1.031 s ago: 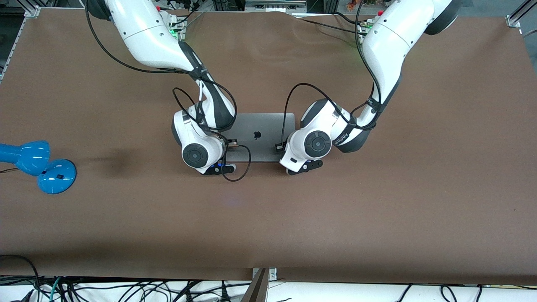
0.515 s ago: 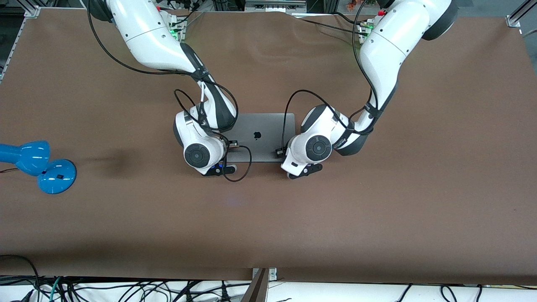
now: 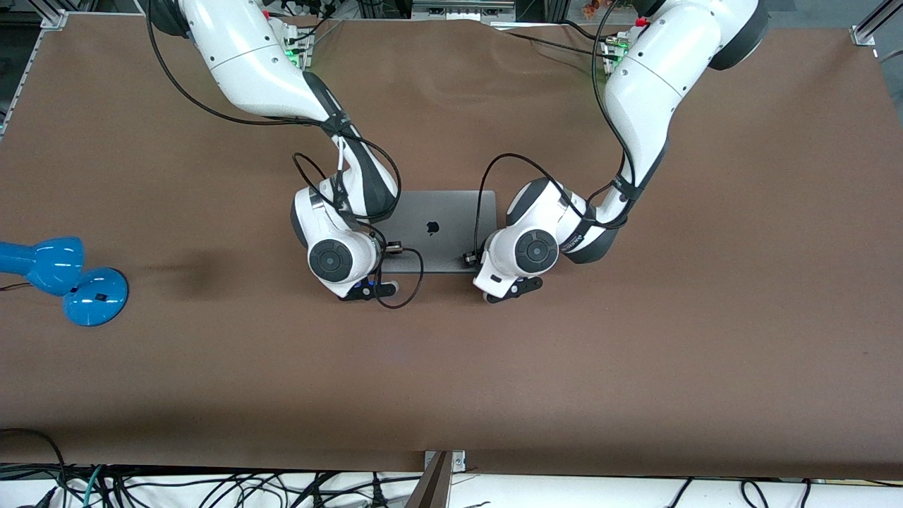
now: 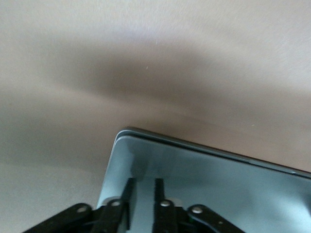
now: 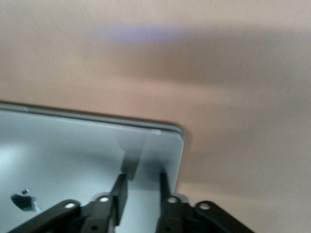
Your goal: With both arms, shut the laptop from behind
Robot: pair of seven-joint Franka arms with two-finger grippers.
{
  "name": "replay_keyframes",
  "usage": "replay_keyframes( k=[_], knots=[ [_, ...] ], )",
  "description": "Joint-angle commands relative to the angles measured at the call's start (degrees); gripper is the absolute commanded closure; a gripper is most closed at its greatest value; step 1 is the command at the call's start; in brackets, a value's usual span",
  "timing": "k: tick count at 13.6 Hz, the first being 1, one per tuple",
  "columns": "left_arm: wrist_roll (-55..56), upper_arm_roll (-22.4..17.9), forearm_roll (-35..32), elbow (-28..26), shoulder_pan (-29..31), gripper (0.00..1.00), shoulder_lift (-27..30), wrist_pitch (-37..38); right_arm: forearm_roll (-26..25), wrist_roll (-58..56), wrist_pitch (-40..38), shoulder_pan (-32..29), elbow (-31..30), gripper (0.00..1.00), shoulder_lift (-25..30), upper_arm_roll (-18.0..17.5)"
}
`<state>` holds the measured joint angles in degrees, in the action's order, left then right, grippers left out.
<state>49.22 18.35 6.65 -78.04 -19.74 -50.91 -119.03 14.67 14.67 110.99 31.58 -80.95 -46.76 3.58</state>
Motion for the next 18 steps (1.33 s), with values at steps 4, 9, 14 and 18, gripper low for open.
replay_keyframes(
  k=[4,9,14,18],
  knots=[
    [0.8,-0.9,-2.1,0.6,1.0,0.00,6.0,5.7,-0.7,-0.6,-6.2,-0.1,1.1,0.00,7.4,5.2],
    [0.3,-0.8,-6.9,0.3,2.7,0.00,13.5,14.2,-0.8,-1.0,-12.1,-0.1,1.1,0.00,13.4,13.6],
    [-5.1,-0.8,-8.4,0.1,6.2,0.00,21.1,21.2,-0.8,-6.8,-14.9,0.1,1.1,0.00,16.3,20.7],
    [-10.8,-0.8,-8.5,0.1,10.2,0.00,26.3,24.4,-3.7,-9.7,-14.8,-5.2,-1.5,0.00,23.0,21.5]
  ],
)
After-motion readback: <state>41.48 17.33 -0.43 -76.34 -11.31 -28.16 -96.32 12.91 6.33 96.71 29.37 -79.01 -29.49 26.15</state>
